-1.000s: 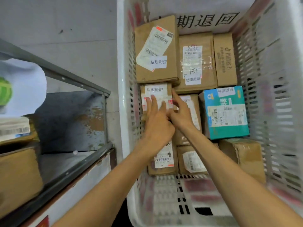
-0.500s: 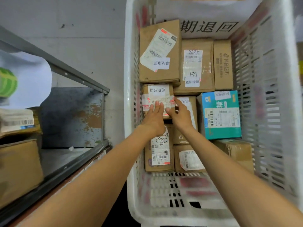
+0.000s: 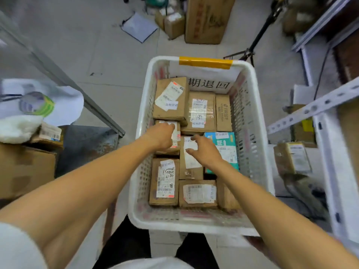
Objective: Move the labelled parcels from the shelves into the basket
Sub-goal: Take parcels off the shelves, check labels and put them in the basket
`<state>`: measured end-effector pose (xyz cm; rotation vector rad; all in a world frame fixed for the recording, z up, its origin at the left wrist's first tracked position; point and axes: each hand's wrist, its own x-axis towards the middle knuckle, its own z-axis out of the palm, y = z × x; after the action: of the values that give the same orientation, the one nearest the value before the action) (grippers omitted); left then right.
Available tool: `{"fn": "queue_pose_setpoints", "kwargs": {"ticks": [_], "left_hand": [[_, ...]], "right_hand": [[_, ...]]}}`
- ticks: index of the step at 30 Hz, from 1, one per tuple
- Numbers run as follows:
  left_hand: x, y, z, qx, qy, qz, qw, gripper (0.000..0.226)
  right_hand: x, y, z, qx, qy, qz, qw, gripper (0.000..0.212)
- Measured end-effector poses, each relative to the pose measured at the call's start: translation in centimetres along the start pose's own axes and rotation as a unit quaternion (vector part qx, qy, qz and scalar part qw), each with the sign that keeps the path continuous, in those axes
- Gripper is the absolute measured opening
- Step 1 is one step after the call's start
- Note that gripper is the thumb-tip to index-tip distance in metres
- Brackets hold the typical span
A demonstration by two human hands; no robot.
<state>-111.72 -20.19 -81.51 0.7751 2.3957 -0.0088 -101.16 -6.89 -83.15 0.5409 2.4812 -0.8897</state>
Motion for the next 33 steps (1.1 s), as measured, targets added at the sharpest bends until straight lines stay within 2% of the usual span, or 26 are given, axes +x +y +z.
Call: {"fn": "queue_pose_setpoints", "kwargs": {"ticks": [5, 10, 15, 21, 26, 33], "left_hand": [[-5.6, 2.5, -3.3, -0.073, 0.075, -0.062, 0.993, 0.038], [-12.6, 4.0, -6.8, -0.082, 0.120, -0.104, 0.984, 0.025], [-20.0, 3.4, -9.6, -0.093, 0.151, -0.150, 0.973, 0.035], [-29.9, 1.0, -12.6, -0.095, 0.222, -0.235, 0.942, 0.032], [-39.3, -1.0, -12.0, -0.124, 0.290, -0.306, 0.898, 0.025], [-54.2, -0.9, -5.0, -0.202, 0.291, -0.435, 0.828, 0.036]], "right_hand": [[-3.3, -2.7, -6.2, -0.123, -0.006, -0.102, 0.987, 0.036], [-7.8, -6.8, -10.8, -0.234, -0.016, -0.188, 0.954, 0.045], [-11.8, -12.6, -14.1, -0.297, -0.041, -0.266, 0.916, 0.058], [-17.3, -21.2, -14.4, -0.353, -0.044, -0.341, 0.870, 0.062], [-23.3, -27.9, -11.9, -0.392, -0.045, -0.427, 0.813, 0.056], [-34.8, -34.7, -5.0, -0.446, -0.082, -0.572, 0.683, 0.045]]}}
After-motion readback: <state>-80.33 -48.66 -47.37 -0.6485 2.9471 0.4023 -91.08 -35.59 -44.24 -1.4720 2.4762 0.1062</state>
